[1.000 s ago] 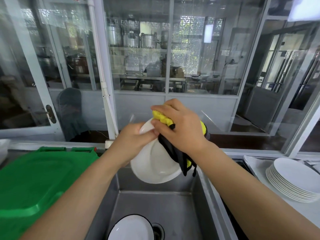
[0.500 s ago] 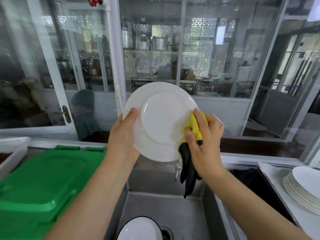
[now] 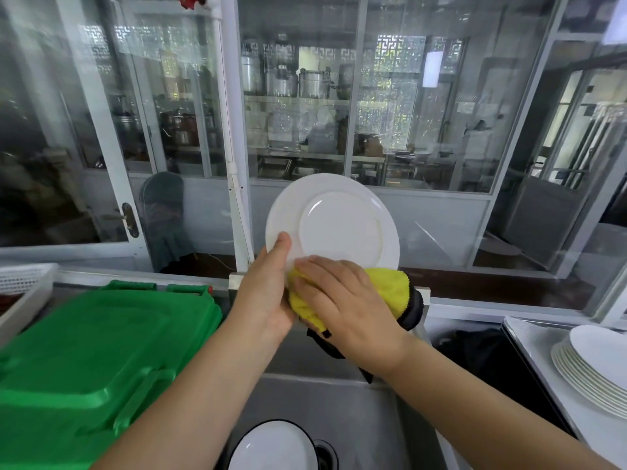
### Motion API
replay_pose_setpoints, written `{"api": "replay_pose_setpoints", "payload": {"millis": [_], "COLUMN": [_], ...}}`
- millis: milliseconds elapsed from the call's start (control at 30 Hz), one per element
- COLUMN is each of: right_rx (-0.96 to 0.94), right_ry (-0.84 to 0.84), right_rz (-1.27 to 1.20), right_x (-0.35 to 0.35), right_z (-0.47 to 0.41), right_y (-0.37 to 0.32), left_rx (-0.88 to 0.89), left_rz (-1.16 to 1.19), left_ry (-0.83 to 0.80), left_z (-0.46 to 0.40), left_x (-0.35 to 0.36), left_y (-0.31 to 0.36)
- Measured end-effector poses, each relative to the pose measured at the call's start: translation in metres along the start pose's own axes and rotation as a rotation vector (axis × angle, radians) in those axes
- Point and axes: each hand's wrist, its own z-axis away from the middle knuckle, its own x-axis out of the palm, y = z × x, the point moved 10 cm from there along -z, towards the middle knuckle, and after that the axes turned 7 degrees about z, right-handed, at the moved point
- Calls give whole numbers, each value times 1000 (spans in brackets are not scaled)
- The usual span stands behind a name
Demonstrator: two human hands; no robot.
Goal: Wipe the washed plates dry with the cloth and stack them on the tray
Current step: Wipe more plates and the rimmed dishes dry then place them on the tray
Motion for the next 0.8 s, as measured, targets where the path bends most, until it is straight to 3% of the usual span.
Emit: {"api": "replay_pose_setpoints", "payload": {"millis": [200, 333, 467, 633, 800], "right_rx": [-104, 166, 392, 383, 280], "right_ry": [19, 93, 57, -19, -11], "right_rz": [-31, -90, -112, -131, -175], "right_x": [-4, -15, -20, -15, -3], "right_z": [23, 37, 28, -23, -54], "right_y": [3, 40, 75, 72, 22], "left_rx": [83, 179, 233, 268, 280], "left_rz": [-32, -48, -143, -233, -258], "left_ry": [-18, 9, 5, 0, -11], "left_z": [1, 2, 6, 14, 13], "left_x": [-6, -16, -28, -32, -38], "left_y": [21, 45, 56, 53, 56]}}
